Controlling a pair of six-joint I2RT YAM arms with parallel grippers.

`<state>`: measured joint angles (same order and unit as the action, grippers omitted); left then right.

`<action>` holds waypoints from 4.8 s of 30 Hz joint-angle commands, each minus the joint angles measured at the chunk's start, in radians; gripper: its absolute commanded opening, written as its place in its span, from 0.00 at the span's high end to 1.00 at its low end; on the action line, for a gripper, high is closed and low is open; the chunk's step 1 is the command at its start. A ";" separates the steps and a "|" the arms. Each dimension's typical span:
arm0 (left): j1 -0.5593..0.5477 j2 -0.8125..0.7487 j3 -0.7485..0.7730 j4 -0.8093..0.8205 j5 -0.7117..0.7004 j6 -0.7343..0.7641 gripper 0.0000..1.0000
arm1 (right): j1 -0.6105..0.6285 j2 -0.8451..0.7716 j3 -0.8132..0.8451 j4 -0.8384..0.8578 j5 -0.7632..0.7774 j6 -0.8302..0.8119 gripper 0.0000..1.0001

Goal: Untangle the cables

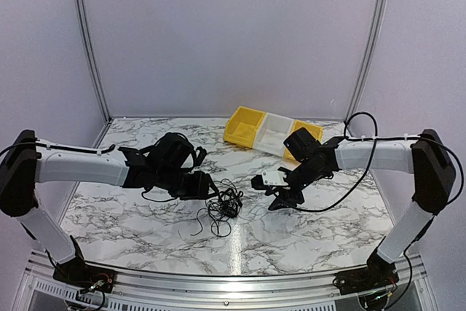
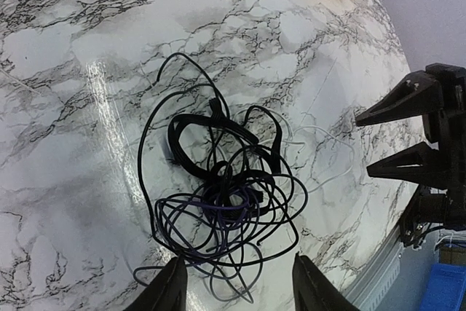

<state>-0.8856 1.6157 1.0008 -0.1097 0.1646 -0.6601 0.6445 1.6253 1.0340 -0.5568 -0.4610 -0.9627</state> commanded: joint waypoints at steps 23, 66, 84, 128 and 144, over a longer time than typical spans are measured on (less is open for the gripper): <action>-0.188 -0.244 -0.055 0.266 -0.365 0.347 0.22 | 0.053 0.068 0.522 -0.177 -0.165 0.270 1.00; -0.085 -0.279 -0.151 0.425 -0.428 0.241 0.19 | 0.068 0.064 0.708 -0.097 -0.079 0.521 1.00; -0.012 0.088 0.136 0.388 -0.754 0.045 0.27 | 0.068 0.002 0.903 -0.251 -0.279 0.522 1.00; -0.028 0.184 0.508 0.429 -0.318 0.260 0.07 | -0.178 0.073 0.901 -0.222 -0.333 0.780 1.00; 0.050 0.315 0.527 0.425 -0.567 0.069 0.16 | -0.134 -0.001 0.969 -0.238 -0.542 0.833 1.00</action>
<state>-0.8669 1.8729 1.5318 0.3176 -0.3347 -0.5262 0.5156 1.6768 1.9102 -0.8162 -0.8715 -0.2016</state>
